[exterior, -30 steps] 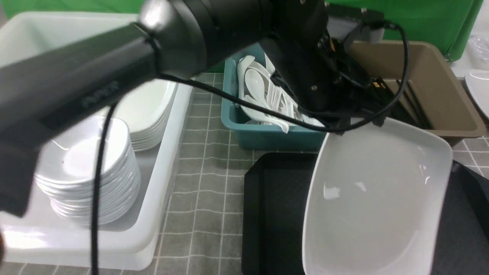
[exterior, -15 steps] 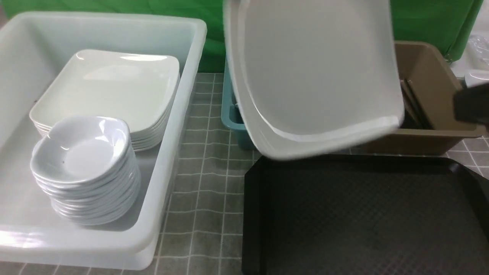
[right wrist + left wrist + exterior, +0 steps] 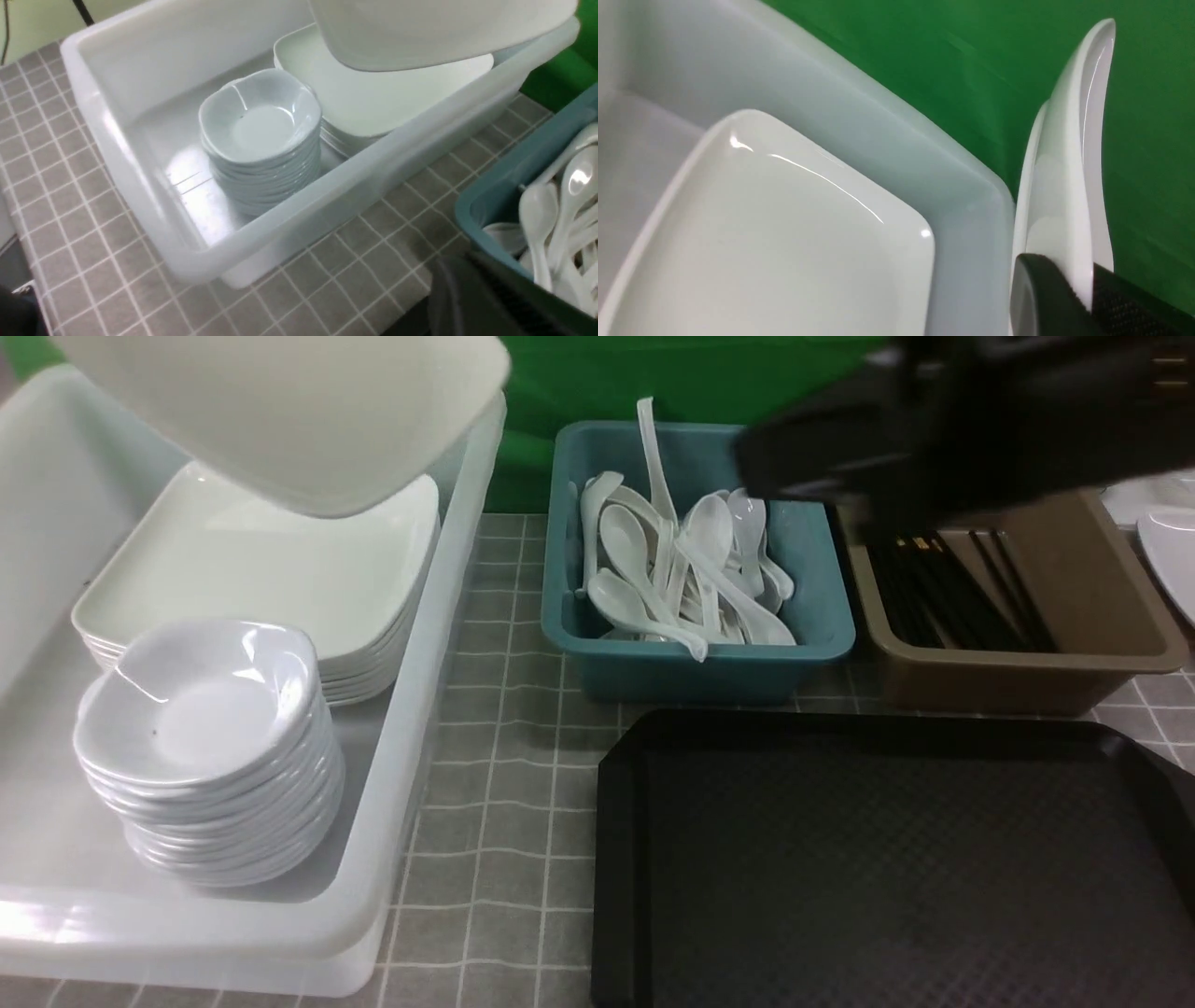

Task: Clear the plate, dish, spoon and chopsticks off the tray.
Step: Use the left arm to put the plate into the large storage box on the left

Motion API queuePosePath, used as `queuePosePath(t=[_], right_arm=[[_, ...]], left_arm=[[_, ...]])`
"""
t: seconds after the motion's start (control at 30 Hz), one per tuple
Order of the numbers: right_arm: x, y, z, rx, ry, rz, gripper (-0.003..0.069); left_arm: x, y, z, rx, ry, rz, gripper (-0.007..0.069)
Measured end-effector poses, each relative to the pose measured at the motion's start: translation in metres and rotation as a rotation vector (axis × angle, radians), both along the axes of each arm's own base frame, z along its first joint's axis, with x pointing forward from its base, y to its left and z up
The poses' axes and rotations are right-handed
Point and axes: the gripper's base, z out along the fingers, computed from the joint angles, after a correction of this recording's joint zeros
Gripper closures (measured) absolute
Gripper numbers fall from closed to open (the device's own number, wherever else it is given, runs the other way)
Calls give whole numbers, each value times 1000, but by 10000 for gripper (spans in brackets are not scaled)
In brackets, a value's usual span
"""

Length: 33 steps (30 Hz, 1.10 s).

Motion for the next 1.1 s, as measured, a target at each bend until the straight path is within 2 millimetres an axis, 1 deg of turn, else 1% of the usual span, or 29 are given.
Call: queuePosePath(t=[0.03,0.1,0.13,0.17,0.23,0.27,0.37,0.47,0.53,0.57,0.7,0.8,0.87,0.9,1.0,1.03,1.07,1.1], right_arm=[[7,15,-3,-4,-8,10,627],[15,33,-2,15,-34,18,627],[22,47,-1,30,-50,28,627],[23,49,-1,33,-51,28,627],[31,65,1,49,-59,38,627],[33,70,1,55,-57,39,627],[34,77,2,62,-56,48,627],[33,79,3,65,-57,55,627],[33,79,4,67,-59,55,626],[33,79,4,68,-61,54,624],[33,79,4,68,-61,54,624],[34,80,2,64,-56,54,624],[35,81,1,62,-54,54,624],[35,81,0,62,-54,54,624],[35,82,0,61,-53,53,624],[36,82,0,57,-57,52,624],[36,81,0,53,-60,51,624],[37,81,-1,42,-72,48,622]], left_arm=[[2,4,-11,-4,1,40,594],[4,11,-26,-13,-1,114,594],[6,15,-38,-25,5,158,594],[6,16,-41,-26,6,170,594],[10,22,-57,-22,18,225,594],[13,23,-63,-21,26,240,594],[21,24,-78,-19,54,241,594],[28,18,-95,-23,108,187,594],[29,15,-102,-17,137,155,594],[31,14,-109,8,168,131,594],[31,16,-117,43,203,124,589],[29,19,-120,98,245,130,547],[27,21,-122,138,275,133,490],[26,22,-123,154,283,132,477],[24,25,-125,185,317,150,361],[23,26,-126,191,334,157,304],[23,26,-127,187,339,161,295],[21,27,-128,206,358,163,249]])
